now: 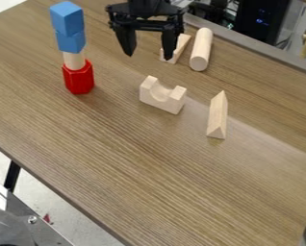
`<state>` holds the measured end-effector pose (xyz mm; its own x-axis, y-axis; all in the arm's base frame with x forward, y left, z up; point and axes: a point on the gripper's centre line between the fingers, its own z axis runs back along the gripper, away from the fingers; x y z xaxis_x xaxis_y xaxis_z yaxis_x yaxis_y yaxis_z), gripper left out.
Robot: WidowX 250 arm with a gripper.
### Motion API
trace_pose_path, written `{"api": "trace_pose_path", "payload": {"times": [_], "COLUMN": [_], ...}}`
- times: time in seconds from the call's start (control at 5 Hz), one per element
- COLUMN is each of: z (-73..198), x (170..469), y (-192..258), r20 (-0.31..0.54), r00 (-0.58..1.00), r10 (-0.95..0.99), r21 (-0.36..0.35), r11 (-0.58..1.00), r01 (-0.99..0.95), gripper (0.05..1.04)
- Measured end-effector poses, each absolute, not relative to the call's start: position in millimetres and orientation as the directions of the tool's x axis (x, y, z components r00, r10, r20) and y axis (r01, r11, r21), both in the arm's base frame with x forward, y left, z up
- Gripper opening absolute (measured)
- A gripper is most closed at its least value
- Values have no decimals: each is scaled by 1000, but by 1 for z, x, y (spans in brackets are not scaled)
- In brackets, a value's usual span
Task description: Stand the cylinder
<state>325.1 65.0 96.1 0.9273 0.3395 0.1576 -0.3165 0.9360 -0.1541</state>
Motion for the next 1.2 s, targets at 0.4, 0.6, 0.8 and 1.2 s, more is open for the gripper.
{"api": "trace_pose_path", "payload": {"times": [0.4, 0.6, 0.8, 1.2], "z": [85, 78, 59, 43], "x": [357, 392, 425, 457], "y": [50, 38, 43, 33], "r20": [209, 257, 276, 269], "r00": [918, 910, 913, 945], "r10": [338, 324, 300, 188], "r21": [-163, -170, -113, 6], "r11": [937, 942, 953, 980], "r01": [-308, -288, -279, -197], "gripper": [1000, 1000, 1000, 1000]}}
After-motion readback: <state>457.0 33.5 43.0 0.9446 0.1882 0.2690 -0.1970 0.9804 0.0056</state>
